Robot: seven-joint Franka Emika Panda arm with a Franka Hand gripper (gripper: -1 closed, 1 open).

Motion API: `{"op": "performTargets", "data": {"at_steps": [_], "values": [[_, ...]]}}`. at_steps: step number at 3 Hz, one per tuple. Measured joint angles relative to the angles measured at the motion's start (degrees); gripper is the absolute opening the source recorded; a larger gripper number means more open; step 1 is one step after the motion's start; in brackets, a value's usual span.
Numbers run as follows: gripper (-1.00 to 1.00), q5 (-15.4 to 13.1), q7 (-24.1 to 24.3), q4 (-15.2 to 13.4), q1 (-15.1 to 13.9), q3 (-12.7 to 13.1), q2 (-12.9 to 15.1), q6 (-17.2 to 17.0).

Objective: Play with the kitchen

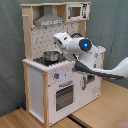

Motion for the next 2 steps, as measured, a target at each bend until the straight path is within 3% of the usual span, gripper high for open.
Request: {"op": "performTargets", "data": {"at_steps": [2], "values": [[1.00,8.27,1.69,1.96,-3.02,0.25,0.37,-8.68]]}}
